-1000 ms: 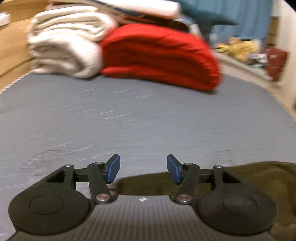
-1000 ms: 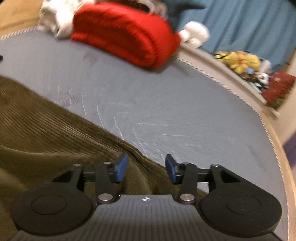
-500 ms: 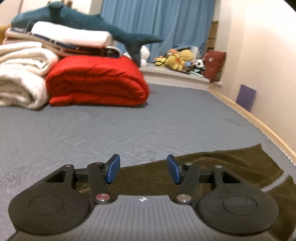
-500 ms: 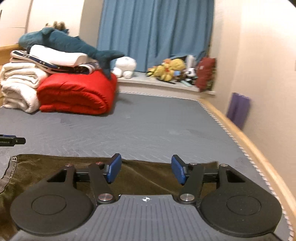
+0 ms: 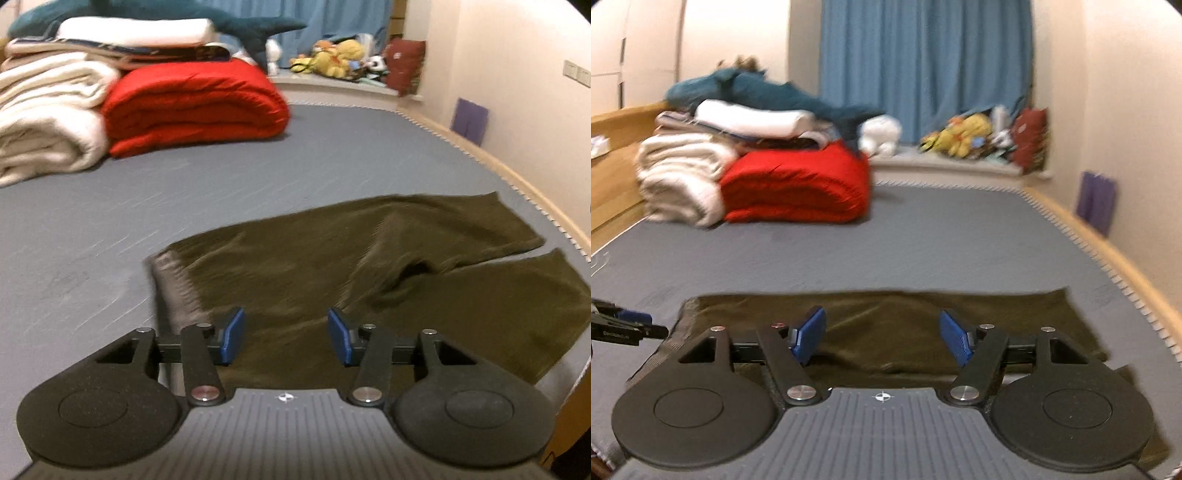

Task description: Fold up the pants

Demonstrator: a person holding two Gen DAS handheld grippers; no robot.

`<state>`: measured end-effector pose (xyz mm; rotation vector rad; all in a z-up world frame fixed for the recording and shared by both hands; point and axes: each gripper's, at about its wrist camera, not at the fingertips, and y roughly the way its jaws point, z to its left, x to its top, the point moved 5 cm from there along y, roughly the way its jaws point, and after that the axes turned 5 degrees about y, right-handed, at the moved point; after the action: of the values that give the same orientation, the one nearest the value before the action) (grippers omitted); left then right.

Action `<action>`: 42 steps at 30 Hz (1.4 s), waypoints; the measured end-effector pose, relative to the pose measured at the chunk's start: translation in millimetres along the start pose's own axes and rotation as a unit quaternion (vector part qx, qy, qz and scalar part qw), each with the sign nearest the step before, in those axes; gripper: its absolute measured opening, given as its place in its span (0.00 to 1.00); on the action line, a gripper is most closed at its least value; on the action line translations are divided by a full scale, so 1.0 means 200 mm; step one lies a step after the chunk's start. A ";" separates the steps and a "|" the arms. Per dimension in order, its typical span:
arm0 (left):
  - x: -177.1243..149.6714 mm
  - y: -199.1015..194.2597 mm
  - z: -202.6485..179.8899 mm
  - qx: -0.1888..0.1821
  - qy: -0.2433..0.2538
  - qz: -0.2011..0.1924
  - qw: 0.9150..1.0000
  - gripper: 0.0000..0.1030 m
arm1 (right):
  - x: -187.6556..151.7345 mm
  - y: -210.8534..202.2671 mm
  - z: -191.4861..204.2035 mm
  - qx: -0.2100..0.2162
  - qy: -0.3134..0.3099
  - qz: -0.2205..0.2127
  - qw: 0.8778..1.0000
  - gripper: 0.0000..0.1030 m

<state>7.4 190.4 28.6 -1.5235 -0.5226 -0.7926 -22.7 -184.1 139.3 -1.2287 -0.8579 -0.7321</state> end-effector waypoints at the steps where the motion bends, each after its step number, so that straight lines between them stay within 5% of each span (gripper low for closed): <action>1: -0.07 0.01 0.06 0.006 -0.020 0.008 1.000 0.50 | -0.04 0.05 0.04 0.013 0.000 0.012 1.000 0.64; 5: -0.30 0.09 0.31 0.027 -0.119 0.094 0.988 0.41 | -0.21 0.22 0.18 0.058 -0.010 0.049 0.997 0.43; 8: -0.36 0.09 0.43 0.034 -0.157 0.095 0.982 0.61 | -0.41 0.33 0.24 0.078 -0.031 0.058 0.995 0.43; 11: -0.45 0.18 0.47 0.016 -0.189 0.144 0.971 0.67 | -0.60 0.42 0.35 0.108 -0.069 0.120 0.984 0.44; 17: -0.45 0.30 0.41 0.013 -0.152 0.172 0.973 0.78 | -0.90 0.34 0.68 0.228 -0.246 0.153 0.929 0.64; 22: -0.49 0.37 0.35 0.010 -0.105 0.190 0.976 0.66 | -1.09 0.31 0.82 0.248 -0.354 0.168 0.886 0.62; 25: -0.49 0.33 0.37 0.013 -0.087 0.183 0.979 0.49 | -1.11 0.32 0.83 0.269 -0.358 0.171 0.878 0.38; 26: -0.48 0.31 0.37 0.013 -0.086 0.178 0.980 0.42 | -1.09 0.33 0.83 0.272 -0.356 0.175 0.877 0.19; 30: -0.42 0.20 0.34 0.036 -0.066 0.146 0.986 0.28 | -1.05 0.33 0.80 0.278 -0.370 0.170 0.870 0.07; 36: -0.41 0.16 0.32 0.041 -0.051 0.144 0.987 0.34 | -1.01 0.26 0.76 0.302 -0.389 0.157 0.856 0.08; 39: -0.35 0.15 0.32 0.088 -0.022 0.119 0.989 0.39 | -1.03 0.28 0.74 0.292 -0.389 0.171 0.857 0.12; 40: -0.32 0.13 0.31 0.100 -0.010 0.097 0.990 0.43 | -1.02 0.28 0.74 0.291 -0.388 0.170 0.858 0.16; 42: -0.26 0.07 0.25 0.093 0.010 0.055 0.994 0.59 | -0.96 0.26 0.73 0.295 -0.366 0.164 0.867 0.50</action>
<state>-6.6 244.8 -18.4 -1.3591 -0.4794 -0.6557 -96.1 -27.3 -35.1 -1.0341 -1.3195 0.3171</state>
